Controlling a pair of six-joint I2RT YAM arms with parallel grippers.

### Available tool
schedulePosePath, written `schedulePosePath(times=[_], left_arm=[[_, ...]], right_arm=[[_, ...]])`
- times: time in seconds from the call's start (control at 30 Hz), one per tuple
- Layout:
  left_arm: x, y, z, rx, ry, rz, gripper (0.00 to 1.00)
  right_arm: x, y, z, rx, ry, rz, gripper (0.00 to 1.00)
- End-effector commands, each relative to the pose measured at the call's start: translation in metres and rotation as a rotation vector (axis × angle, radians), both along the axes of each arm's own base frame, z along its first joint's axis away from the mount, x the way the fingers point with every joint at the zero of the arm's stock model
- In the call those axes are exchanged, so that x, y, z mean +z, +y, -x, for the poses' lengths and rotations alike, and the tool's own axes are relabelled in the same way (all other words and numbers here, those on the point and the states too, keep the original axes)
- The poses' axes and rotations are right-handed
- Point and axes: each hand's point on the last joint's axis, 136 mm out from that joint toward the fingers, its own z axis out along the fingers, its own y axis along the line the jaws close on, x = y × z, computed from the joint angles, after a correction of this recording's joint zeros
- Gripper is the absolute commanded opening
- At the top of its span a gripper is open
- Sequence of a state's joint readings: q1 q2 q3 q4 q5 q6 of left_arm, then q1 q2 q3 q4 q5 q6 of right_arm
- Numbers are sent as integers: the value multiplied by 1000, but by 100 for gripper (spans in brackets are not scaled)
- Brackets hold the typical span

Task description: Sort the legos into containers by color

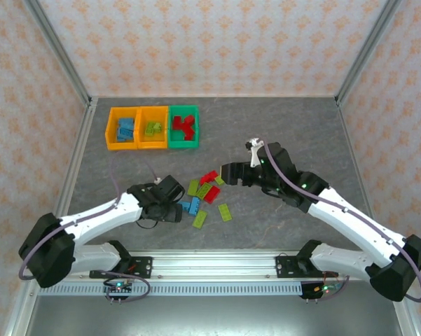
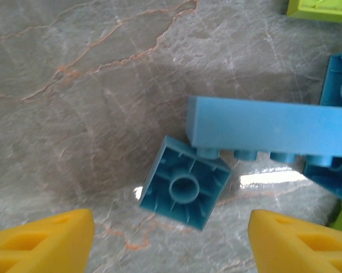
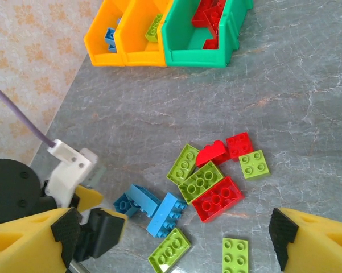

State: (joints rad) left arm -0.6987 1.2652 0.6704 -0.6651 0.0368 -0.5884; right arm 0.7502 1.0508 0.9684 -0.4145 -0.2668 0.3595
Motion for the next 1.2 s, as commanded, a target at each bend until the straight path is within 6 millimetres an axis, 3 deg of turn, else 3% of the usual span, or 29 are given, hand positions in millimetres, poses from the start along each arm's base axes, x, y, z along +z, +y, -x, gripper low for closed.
schedulePosePath(times=[0.0, 0.07, 0.27, 0.47, 0.57, 0.67, 0.8, 0.93, 1.03, 1.17], left_arm=[[-5, -11, -18, -28, -52, 1, 72], [-10, -13, -20, -30, -43, -4, 71], [-23, -5, -21, -12, -39, -46, 46], [-29, -7, -17, 14, -34, -9, 29], [-15, -5, -17, 48, -61, 18, 25], [25, 2, -30, 101, -188, 76, 25], [81, 43, -64, 264, -379, 148, 26], [110, 103, -116, 497, -488, 173, 25], [108, 139, -160, 632, -485, 154, 25], [99, 172, -215, 736, -465, 128, 24]], right_arm=[[11, 9, -7, -3, -11, -39, 89], [10, 11, -10, -8, -3, -38, 88], [0, 19, -10, 12, 40, -32, 86], [-27, 33, -6, 72, 134, 15, 82], [-29, 39, -6, 78, 143, 8, 81], [-28, 38, -10, 56, 131, 13, 81], [-30, 37, -14, 35, 127, 22, 81], [-36, 35, -19, 1, 135, 31, 81], [-40, 33, -21, -26, 152, 43, 81], [-43, 30, -18, -32, 160, 42, 81]])
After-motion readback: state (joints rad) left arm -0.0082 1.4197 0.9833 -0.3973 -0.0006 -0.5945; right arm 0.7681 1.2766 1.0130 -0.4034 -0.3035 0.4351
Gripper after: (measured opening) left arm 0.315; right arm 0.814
